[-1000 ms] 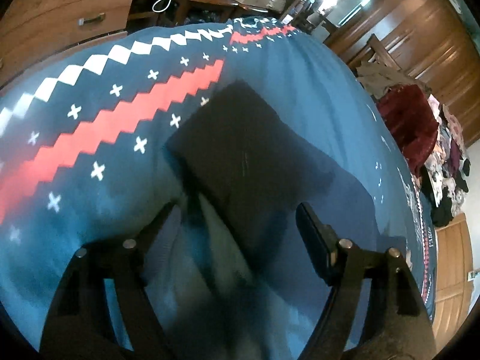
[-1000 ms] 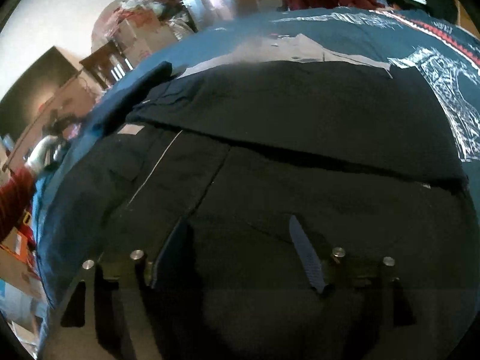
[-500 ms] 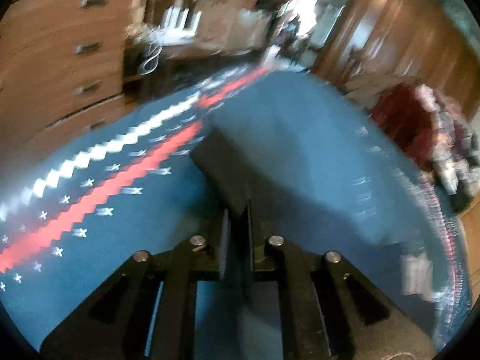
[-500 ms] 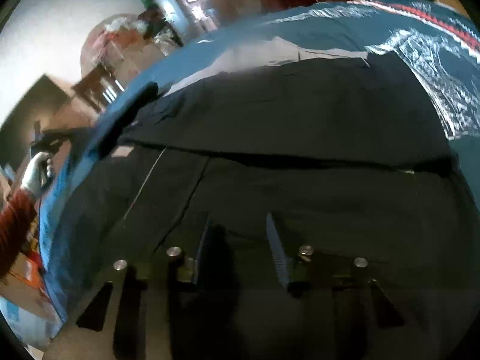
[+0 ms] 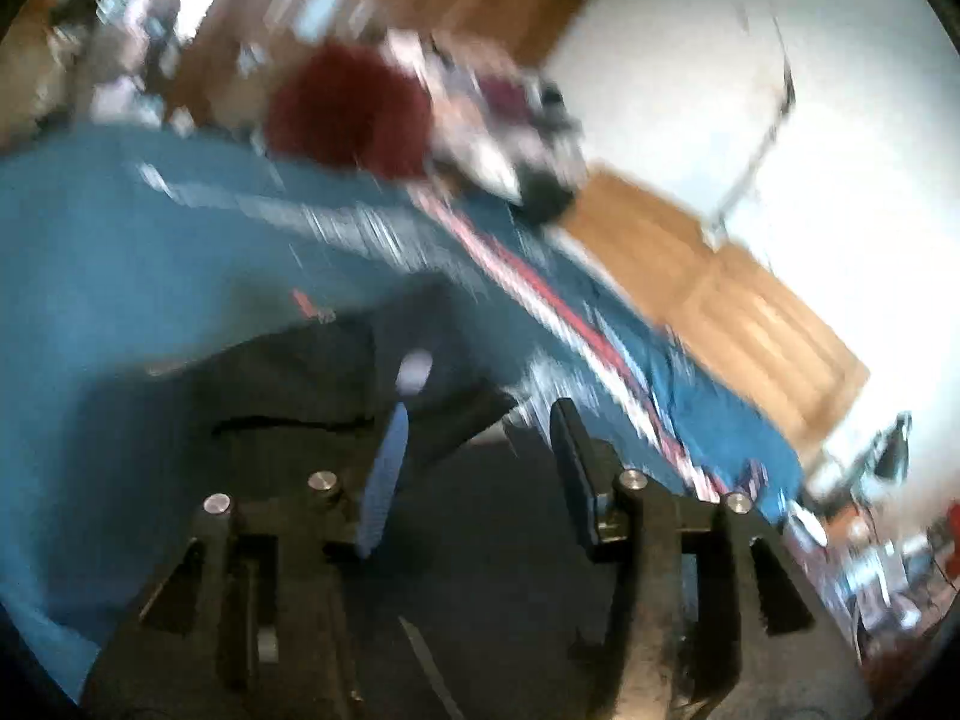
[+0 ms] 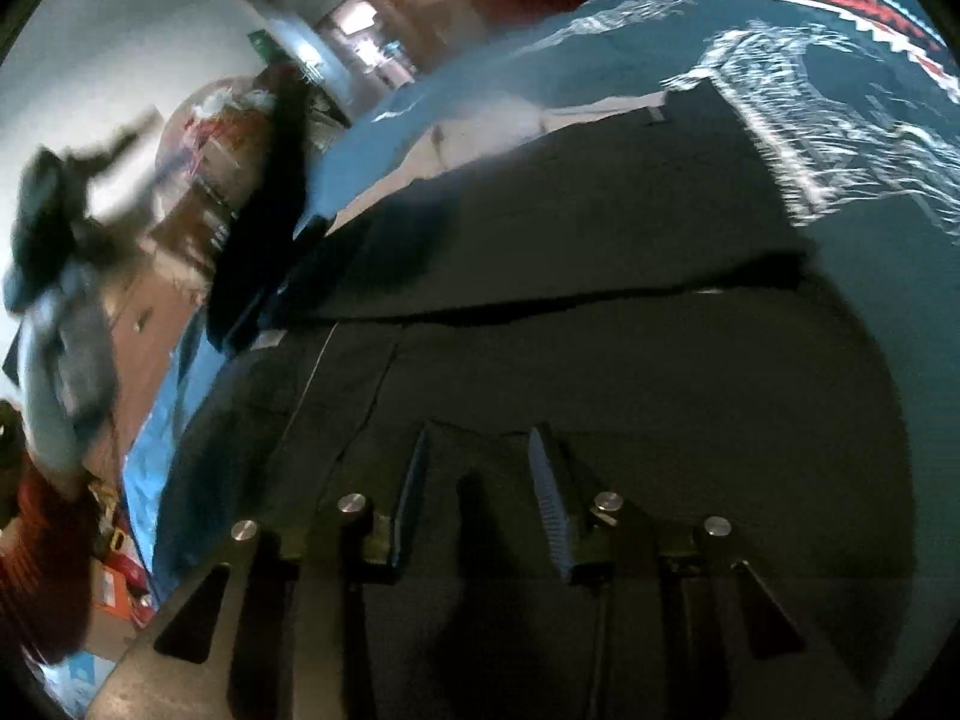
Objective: Fold large clothes
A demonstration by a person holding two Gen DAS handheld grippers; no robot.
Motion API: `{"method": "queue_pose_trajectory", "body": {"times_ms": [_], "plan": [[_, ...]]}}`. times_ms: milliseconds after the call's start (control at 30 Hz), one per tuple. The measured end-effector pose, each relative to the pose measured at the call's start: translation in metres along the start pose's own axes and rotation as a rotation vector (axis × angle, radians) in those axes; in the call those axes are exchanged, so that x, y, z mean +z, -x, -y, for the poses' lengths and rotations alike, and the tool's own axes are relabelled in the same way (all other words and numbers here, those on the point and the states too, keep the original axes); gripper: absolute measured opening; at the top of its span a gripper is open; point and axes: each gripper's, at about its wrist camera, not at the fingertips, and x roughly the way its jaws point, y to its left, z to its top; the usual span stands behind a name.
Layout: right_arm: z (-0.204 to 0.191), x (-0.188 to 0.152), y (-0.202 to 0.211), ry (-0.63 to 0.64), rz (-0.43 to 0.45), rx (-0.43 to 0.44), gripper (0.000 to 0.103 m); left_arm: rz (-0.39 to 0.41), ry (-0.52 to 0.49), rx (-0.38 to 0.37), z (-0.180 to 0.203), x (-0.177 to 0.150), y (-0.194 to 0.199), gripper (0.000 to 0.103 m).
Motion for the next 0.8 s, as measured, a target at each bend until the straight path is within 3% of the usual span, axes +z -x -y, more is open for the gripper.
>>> {"method": "queue_pose_trajectory", "body": {"times_ms": [133,300,367,433,600,800], "plan": [[0.011,0.011,0.018,-0.032,0.012,0.03,0.045,-0.029,0.096,0.052,-0.031,-0.049,0.012,0.05],[0.012,0.065,-0.002,-0.106,0.025,0.17,0.045,-0.02,0.217,0.298,-0.102,-0.096,0.057,0.055],[0.008,0.089,-0.027,-0.144,-0.014,0.23,0.045,-0.021,0.281,0.334,-0.121,-0.11,0.062,0.055],[0.001,0.112,-0.062,-0.179,-0.081,0.283,0.046,0.024,0.324,0.289,-0.13,-0.123,0.072,0.052],[-0.012,0.139,-0.144,-0.213,-0.264,0.233,0.046,0.044,0.313,0.297,-0.127,-0.123,0.063,0.052],[-0.013,0.142,-0.173,-0.216,-0.282,0.209,0.046,0.052,0.322,0.271,-0.134,-0.128,0.067,0.053]]}}
